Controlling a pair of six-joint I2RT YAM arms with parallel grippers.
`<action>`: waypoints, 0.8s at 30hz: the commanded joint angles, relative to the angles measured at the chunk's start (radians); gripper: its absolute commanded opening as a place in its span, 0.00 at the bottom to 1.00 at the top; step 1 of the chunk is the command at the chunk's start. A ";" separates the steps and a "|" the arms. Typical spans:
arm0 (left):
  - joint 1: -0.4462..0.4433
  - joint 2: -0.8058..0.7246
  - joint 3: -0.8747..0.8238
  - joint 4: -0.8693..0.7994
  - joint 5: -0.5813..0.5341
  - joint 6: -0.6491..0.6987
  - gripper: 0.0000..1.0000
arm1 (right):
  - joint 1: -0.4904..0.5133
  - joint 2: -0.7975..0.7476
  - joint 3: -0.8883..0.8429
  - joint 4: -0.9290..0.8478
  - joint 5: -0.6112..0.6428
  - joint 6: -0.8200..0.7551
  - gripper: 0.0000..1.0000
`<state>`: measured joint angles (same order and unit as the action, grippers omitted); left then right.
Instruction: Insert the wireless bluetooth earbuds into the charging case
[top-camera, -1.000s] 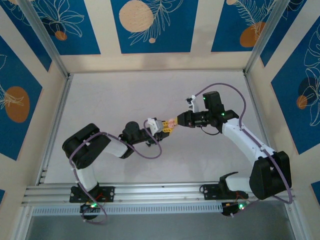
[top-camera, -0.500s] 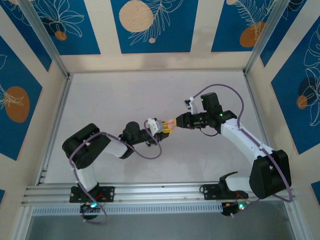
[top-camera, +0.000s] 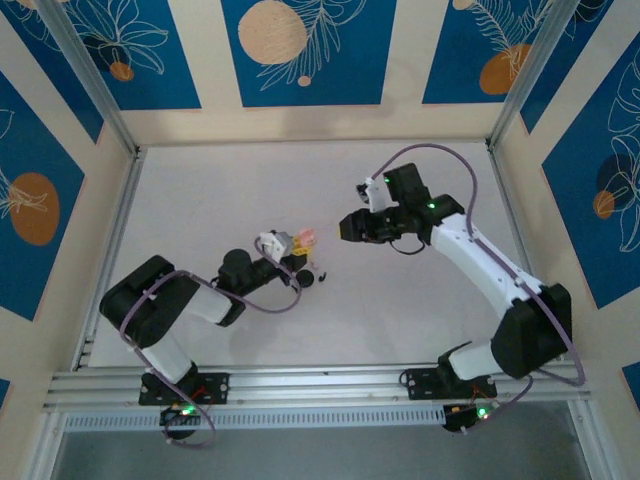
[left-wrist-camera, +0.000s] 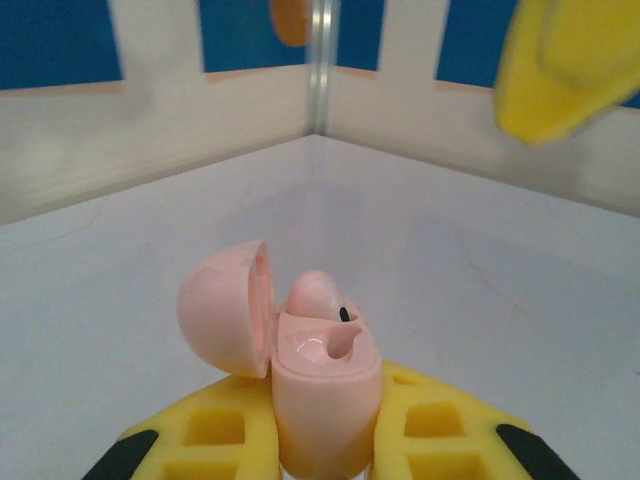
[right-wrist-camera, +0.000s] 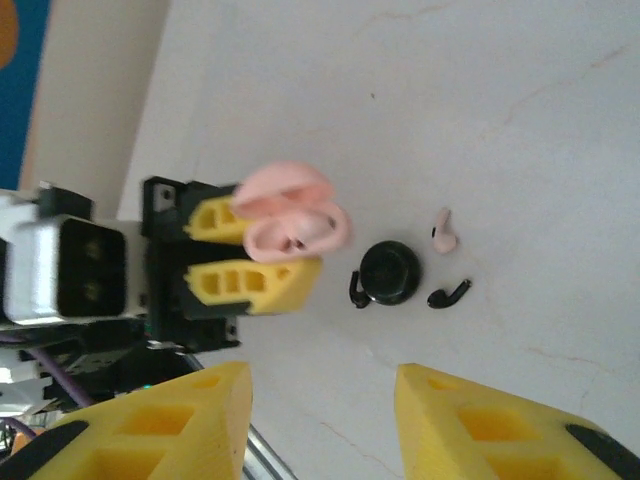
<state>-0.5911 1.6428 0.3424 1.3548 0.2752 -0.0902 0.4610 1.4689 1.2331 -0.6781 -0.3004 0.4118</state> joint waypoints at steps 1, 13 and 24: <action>0.044 -0.050 -0.045 0.052 -0.049 -0.090 0.12 | 0.037 0.090 0.044 -0.084 0.025 0.058 0.42; 0.158 -0.183 -0.152 0.027 -0.111 -0.171 0.11 | 0.098 0.465 0.247 -0.195 0.062 0.128 0.44; 0.182 -0.210 -0.144 -0.027 -0.096 -0.154 0.11 | 0.146 0.677 0.423 -0.284 0.150 0.075 0.47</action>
<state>-0.4263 1.4567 0.2008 1.3293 0.1745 -0.2375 0.5949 2.1132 1.6123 -0.9035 -0.1734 0.5041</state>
